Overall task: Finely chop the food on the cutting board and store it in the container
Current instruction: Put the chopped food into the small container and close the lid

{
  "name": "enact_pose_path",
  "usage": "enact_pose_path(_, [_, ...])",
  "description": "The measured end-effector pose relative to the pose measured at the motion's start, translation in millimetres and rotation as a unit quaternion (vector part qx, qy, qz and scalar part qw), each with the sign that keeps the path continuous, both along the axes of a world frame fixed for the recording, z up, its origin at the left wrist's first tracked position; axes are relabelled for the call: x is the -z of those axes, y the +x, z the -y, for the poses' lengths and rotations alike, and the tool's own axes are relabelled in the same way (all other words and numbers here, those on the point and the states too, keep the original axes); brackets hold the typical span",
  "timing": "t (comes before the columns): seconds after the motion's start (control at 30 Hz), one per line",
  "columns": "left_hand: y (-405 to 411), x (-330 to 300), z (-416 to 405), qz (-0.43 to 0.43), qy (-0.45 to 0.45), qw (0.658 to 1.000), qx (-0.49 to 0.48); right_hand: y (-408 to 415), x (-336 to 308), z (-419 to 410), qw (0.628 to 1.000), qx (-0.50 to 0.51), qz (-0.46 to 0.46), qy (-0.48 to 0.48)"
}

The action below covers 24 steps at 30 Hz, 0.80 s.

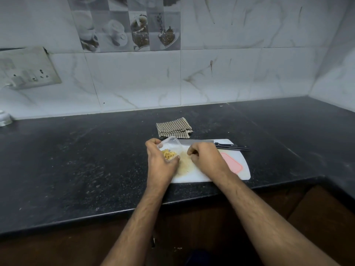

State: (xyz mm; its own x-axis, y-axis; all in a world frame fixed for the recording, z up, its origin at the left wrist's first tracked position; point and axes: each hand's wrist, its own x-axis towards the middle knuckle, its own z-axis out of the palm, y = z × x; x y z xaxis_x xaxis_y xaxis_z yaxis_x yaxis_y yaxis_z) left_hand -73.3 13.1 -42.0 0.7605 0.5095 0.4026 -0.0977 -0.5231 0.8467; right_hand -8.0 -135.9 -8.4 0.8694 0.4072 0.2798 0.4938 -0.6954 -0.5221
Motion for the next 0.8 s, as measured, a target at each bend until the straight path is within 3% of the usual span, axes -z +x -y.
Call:
enact_pose_path(0.1, [0.6,0.4,0.1,-0.014,-0.002,1.000,0.025,-5.4,-9.5,-7.9,0.993,-0.004,0.002,0.117])
enact_pose_path(0.27, [-0.9,0.8,2.5,-0.014,-0.007,0.999,0.044,-12.2,-11.0,-21.8,0.991,-0.057,0.031,0.114])
enact_pose_path(0.43, [-0.7,1.1,-0.9,-0.005,-0.024,1.000,0.000,-7.8,1.7,-6.1,0.983,0.017,0.075,0.164])
enact_pose_path(0.53, [-0.7,0.5,-1.6,0.020,-0.023,0.999,-0.042,-11.3,17.2,2.5,0.991,0.035,0.062,0.112])
enact_pose_path(0.7, [-1.5,0.2,2.0,0.030,-0.009,0.995,-0.091,-18.1,32.6,1.1,0.994,-0.066,0.059,-0.067])
enact_pose_path(0.8, [-2.8,0.1,2.3,0.013,0.001,0.995,-0.103,-16.8,32.2,0.0,0.987,-0.082,0.079,-0.113])
